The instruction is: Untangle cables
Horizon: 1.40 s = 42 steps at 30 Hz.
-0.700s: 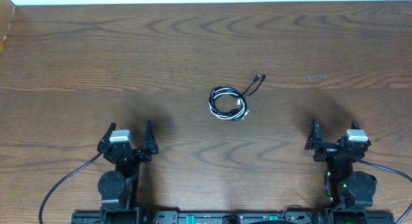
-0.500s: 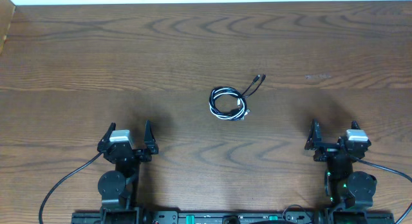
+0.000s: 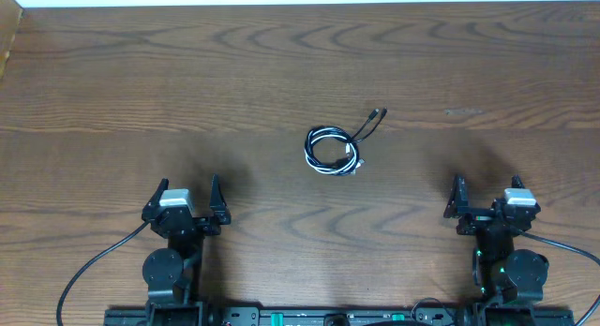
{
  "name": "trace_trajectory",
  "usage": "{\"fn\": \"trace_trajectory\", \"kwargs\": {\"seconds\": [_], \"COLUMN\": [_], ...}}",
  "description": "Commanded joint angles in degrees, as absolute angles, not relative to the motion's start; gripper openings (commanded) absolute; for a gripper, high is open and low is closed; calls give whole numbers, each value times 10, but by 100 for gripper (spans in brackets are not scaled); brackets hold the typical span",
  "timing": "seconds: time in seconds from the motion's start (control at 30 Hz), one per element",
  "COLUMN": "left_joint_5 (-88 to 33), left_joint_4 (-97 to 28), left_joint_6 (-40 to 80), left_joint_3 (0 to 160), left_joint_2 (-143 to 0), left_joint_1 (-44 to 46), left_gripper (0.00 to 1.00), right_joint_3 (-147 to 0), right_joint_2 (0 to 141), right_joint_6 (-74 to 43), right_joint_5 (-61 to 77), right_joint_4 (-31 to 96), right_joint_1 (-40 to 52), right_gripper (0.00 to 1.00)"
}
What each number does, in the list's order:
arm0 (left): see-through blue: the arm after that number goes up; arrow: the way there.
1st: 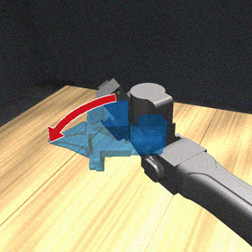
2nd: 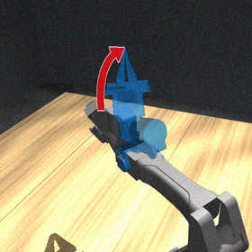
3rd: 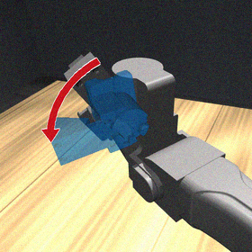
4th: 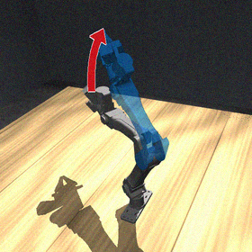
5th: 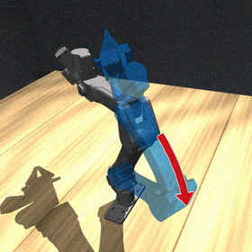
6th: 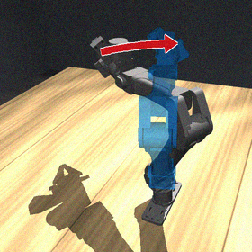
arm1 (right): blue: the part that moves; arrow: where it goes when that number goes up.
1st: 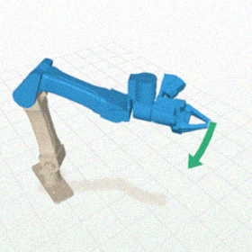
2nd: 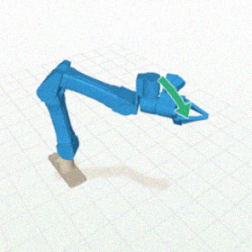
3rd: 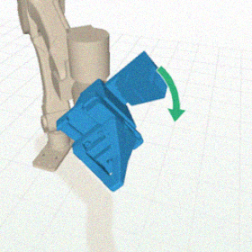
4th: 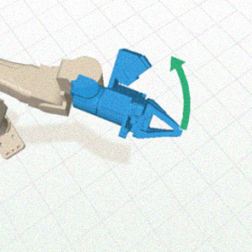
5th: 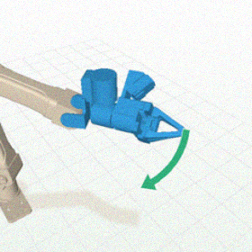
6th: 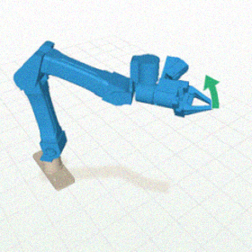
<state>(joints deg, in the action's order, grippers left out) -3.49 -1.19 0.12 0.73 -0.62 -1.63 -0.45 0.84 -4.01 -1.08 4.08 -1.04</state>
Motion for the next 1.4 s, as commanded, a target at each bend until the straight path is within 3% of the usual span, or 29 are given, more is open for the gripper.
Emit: {"fn": "trace_trajectory", "kwargs": {"seconds": [0.0,1.07,1.37], "left_joint_5": [-34,-34,-46], "left_joint_4": [-39,-39,-37], "left_joint_6": [-4,-1,115], "left_joint_3": [2,2,6], "left_joint_2": [-3,-8,-18], "left_joint_1": [-18,-18,-18], "left_gripper": [94,94,94], "right_joint_3": [-3,-3,-5], "right_joint_2": [4,6,38], "right_joint_6": [-33,-38,-62], "right_joint_5": [-11,24,108], "right_joint_4": [43,43,38], "right_joint_1": [-8,-8,-8], "right_gripper": [99,99,99]}}
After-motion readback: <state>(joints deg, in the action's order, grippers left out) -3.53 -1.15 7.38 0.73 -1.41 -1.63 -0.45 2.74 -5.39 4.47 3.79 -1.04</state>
